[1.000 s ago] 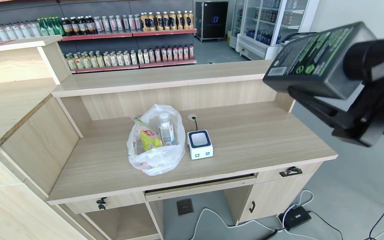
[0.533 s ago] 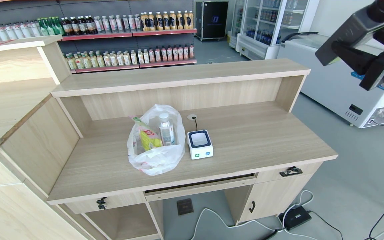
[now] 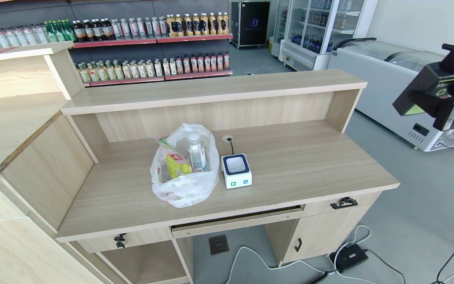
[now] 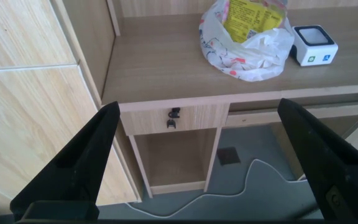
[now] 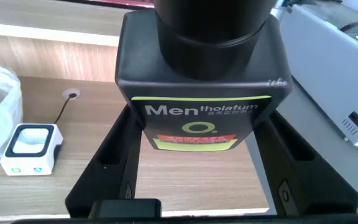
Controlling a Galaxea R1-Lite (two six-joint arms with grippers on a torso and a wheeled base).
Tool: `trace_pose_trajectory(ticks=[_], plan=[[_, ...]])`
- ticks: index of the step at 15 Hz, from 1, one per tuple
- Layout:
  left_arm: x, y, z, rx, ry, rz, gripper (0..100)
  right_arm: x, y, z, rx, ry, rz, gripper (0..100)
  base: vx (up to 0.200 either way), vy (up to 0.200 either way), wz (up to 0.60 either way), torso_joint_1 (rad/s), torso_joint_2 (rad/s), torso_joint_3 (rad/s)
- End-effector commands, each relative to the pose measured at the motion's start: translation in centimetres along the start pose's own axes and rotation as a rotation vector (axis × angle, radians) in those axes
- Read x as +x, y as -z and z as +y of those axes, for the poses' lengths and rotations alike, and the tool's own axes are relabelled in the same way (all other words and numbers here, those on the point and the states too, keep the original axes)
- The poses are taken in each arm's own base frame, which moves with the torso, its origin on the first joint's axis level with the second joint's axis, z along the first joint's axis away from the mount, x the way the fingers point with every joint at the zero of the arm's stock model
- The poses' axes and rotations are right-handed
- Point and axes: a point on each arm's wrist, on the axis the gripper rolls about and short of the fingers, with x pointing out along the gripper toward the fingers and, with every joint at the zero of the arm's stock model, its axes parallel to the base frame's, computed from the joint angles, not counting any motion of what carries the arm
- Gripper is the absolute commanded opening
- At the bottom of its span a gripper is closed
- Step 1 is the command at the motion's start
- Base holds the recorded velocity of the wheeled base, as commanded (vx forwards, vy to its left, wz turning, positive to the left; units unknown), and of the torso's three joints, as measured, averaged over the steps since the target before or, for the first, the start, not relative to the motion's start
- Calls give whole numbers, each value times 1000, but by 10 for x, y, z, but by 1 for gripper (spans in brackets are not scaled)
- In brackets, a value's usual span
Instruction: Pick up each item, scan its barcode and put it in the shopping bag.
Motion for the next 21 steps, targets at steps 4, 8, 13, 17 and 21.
trace_pose_trajectory(ticks=[4, 8, 13, 17, 21], plan=[[0, 0, 0, -1, -1, 0, 100, -3, 13, -6, 12, 55, 55, 0, 0, 0, 150, 2, 2, 1], [0, 0, 0, -1, -1, 0, 100, -1, 14, -7, 26, 52, 79, 0, 0, 0, 600, 4, 0, 1], [0, 0, 0, -1, -1, 0, 100, 15, -1, -12, 239, 40, 71, 0, 0, 0, 240, 1, 1, 2], [0, 0, 0, -1, -1, 0, 100, 21, 8, -8, 447, -34, 153, 0, 0, 0, 0, 0, 0, 0], [0, 0, 0, -1, -1, 0, 100, 40, 17, 4, 646, -56, 259, 0, 0, 0, 0, 0, 0, 0]])
